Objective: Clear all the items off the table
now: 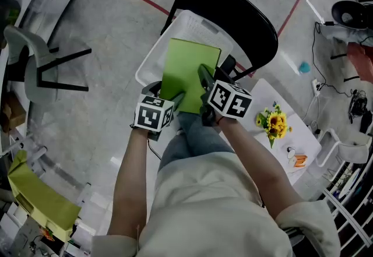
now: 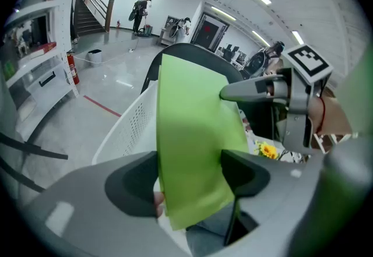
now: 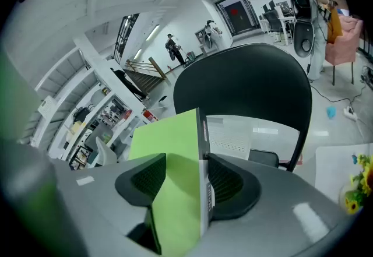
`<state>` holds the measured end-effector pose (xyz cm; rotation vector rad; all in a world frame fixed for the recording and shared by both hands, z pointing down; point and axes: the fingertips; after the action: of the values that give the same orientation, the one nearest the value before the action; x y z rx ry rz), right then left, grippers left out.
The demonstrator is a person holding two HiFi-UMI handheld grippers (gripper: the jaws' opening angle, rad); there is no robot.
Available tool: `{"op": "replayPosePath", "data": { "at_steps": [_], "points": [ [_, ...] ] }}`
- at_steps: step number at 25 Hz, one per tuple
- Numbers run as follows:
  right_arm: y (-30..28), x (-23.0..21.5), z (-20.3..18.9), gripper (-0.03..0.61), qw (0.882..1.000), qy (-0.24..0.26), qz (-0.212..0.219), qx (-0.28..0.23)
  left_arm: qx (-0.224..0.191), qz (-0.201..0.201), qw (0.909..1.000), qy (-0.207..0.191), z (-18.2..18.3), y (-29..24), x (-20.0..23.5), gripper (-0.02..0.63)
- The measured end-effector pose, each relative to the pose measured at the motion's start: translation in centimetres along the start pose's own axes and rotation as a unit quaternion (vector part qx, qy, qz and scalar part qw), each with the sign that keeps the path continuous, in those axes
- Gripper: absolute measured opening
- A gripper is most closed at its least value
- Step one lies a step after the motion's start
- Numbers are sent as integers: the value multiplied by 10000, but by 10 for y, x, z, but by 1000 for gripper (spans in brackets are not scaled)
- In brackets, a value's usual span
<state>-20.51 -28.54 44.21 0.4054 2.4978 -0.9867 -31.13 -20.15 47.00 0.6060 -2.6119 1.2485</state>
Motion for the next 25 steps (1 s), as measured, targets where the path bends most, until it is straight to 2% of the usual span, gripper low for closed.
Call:
{"op": "replayPosePath", "data": {
  "at_steps": [12, 25],
  "points": [
    [-45, -16, -10, 219, 9988, -454, -101, 167, 381, -32, 9990, -252, 5, -35, 33, 344],
    [-53, -9, -40, 216, 9946, -918, -405, 268, 813, -322, 9946, -552, -6, -34, 60, 342]
  ]
}}
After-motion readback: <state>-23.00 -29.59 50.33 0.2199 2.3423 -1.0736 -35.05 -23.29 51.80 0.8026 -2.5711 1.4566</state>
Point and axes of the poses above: the fingertips, and each gripper's own axes: y backward along the fingers, x to its left, z out of its top, and after that the axes turned 12 degrees about -x, right-handed
